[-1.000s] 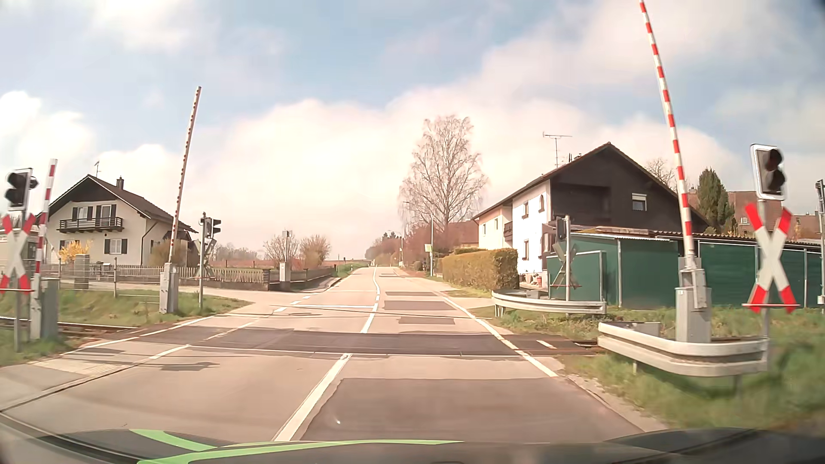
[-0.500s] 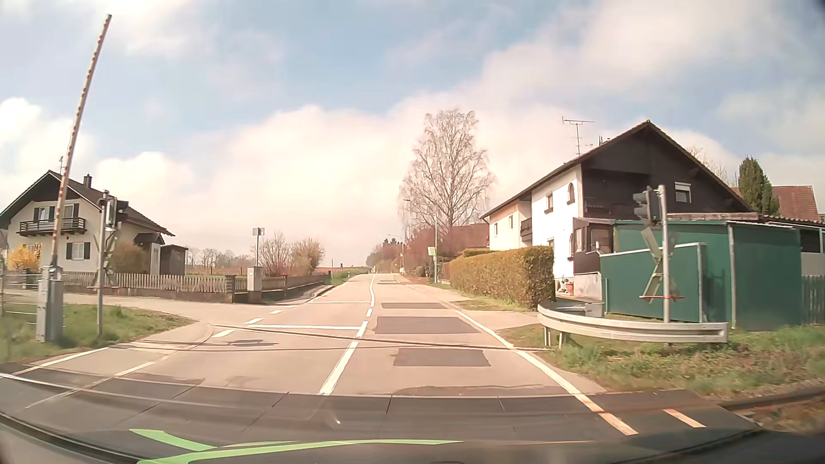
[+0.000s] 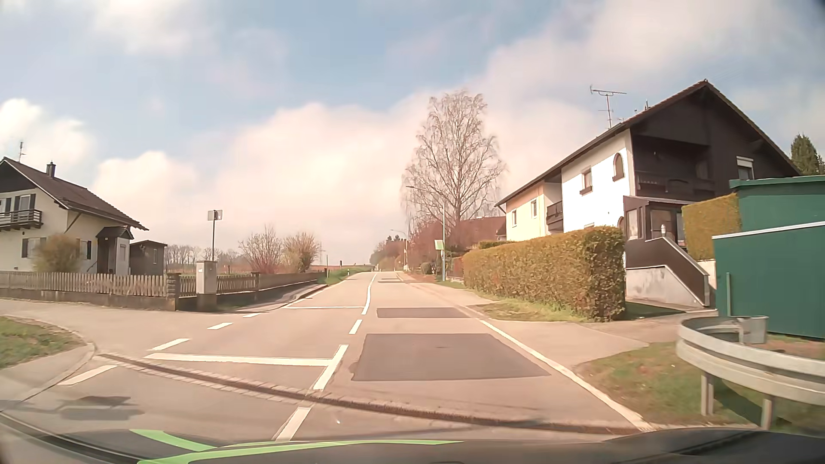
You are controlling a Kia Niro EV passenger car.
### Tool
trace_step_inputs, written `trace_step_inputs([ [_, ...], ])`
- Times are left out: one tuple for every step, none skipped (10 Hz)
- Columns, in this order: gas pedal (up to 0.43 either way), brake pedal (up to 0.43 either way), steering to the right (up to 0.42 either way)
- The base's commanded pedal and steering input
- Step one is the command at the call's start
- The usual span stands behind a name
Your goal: Follow the waypoints while adhering to traffic rules and regulations
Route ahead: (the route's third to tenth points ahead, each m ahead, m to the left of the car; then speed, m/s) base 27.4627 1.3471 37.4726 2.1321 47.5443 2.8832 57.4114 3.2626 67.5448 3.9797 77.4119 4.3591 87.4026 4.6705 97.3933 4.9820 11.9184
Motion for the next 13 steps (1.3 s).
trace_step_inputs([
  [0.169,0.000,-0.006],
  [0.169,0.000,-0.005],
  [0.157,0.000,-0.005],
  [0.157,0.000,-0.007],
  [0.169,0.000,-0.010],
  [0.169,0.000,-0.012],
  [0.169,0.000,-0.013],
  [0.169,0.000,-0.013],
  [0.169,0.000,-0.015],
  [0.169,0.000,-0.016],
  [0.169,0.000,-0.016],
  [0.169,0.000,-0.016],
  [0.169,0.000,-0.016],
])
